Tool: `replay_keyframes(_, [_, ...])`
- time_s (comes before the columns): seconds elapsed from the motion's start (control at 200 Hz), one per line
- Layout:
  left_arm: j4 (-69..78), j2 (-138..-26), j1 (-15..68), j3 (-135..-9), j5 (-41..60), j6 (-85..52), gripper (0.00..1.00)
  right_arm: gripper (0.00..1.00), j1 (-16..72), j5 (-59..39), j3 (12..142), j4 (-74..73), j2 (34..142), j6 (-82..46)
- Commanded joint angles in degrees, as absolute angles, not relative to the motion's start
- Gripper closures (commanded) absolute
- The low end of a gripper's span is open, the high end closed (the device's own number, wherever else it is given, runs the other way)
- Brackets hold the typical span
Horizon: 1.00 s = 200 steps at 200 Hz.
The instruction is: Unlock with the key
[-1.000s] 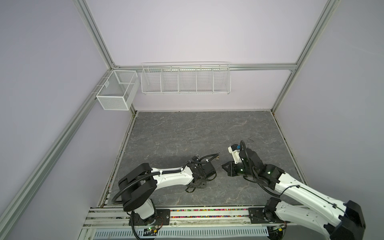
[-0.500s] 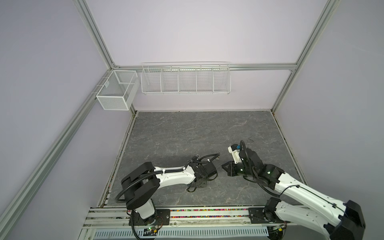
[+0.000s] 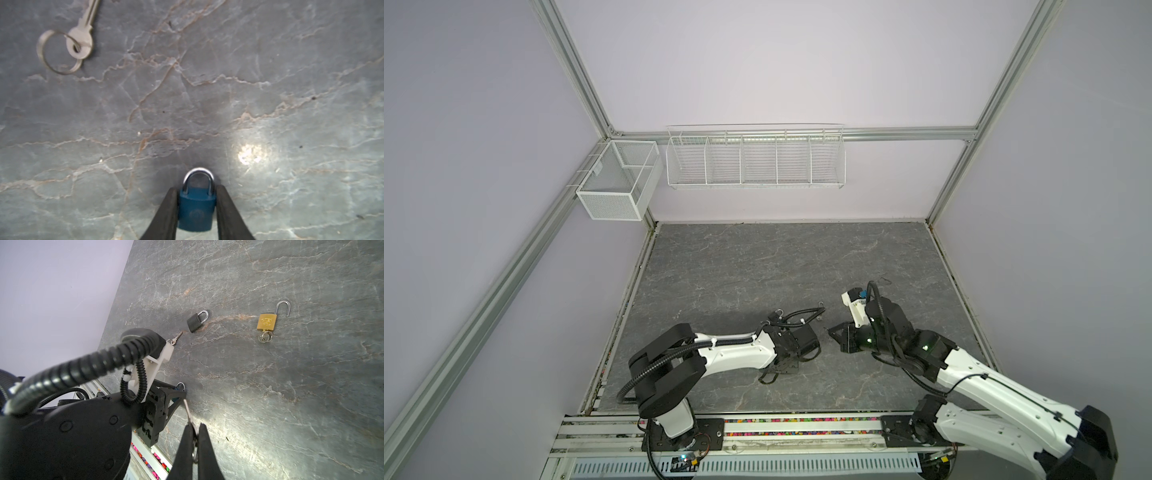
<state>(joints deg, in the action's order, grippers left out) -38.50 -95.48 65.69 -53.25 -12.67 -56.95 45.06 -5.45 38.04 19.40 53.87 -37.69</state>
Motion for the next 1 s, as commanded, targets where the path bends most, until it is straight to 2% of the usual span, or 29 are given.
replay_keyframes(0.0, [-38.18,-97.67,65.81,-52.52,-13.42,-58.26,0.72,0.94,45.35,-4.95,36.68,17.56,53.35,-38.08])
replay_keyframes(0.25, [-40.30,-94.75,65.77,-52.77,-16.21,-61.60,0.83,0.94,45.30,-5.15,37.08,18.38,52.10,-36.91])
replay_keyframes(0.595, [-36.16,-78.77,62.16,-51.90,-18.08,-65.96,0.97,0.94,45.92,-3.66,39.70,20.85,49.74,-35.25])
replay_keyframes(0.665, [-32.81,-74.90,61.36,-50.55,-18.39,-67.32,1.00,0.94,48.21,-1.29,40.79,21.25,49.77,-34.43])
replay_keyframes(0.995, [-23.47,-62.04,57.25,-49.27,-20.07,-72.09,1.00,0.93,61.36,14.31,47.51,24.48,53.45,-33.77])
